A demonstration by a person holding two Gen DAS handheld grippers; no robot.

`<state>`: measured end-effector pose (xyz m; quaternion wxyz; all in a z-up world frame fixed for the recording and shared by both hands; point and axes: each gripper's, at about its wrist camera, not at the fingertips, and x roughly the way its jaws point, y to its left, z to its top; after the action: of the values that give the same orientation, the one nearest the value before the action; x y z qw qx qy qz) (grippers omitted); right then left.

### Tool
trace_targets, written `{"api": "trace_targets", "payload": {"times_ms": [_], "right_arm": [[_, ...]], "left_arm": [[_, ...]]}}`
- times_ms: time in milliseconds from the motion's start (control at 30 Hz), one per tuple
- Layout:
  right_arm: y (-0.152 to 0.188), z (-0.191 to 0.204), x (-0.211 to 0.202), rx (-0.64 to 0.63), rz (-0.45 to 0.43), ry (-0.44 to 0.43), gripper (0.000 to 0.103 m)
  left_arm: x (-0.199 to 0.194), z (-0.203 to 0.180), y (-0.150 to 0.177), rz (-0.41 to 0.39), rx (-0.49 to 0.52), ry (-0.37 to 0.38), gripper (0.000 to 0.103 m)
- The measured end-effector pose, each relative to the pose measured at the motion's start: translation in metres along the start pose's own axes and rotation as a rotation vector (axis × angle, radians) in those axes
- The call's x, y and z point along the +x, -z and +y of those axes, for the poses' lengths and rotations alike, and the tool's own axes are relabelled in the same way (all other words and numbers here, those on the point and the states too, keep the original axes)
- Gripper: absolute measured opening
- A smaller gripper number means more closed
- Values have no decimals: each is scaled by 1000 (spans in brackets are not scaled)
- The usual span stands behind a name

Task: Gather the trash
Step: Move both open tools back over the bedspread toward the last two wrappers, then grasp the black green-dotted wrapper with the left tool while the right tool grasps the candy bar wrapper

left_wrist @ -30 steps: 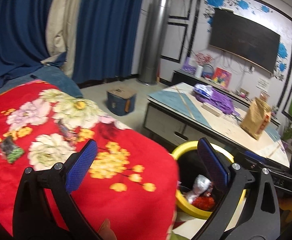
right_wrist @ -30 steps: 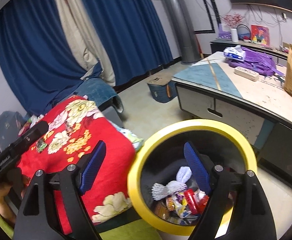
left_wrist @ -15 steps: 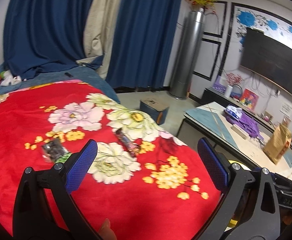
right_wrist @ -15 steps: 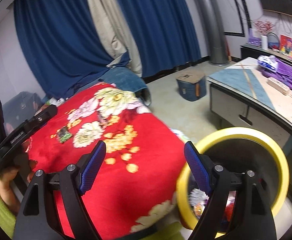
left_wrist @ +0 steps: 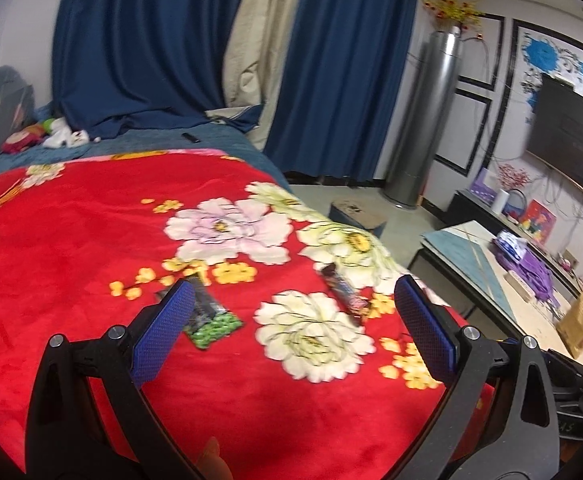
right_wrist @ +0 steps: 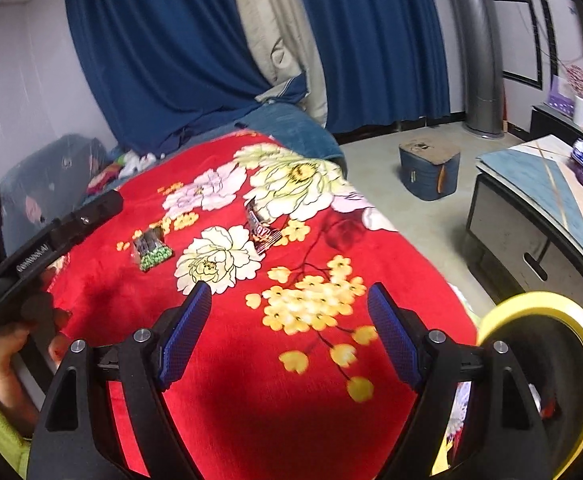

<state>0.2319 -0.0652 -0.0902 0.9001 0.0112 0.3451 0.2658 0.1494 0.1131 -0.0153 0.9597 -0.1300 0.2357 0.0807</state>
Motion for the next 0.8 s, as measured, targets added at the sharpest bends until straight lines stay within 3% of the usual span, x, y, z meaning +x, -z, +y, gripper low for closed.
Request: {"api": "trace_targets", "payload": {"times_ms": [267,533,800], "right_arm": [[-17,19,54,-83,66,1,77],[-38,30,113,-136,147,10,64],[-54,35,160,-132,205,26,57]], "left_arm": [[20,42,1,52,-106,-54,92],[44,73,14,128,-239,-24,72],[69,92,24,199,-353,1,65]]}}
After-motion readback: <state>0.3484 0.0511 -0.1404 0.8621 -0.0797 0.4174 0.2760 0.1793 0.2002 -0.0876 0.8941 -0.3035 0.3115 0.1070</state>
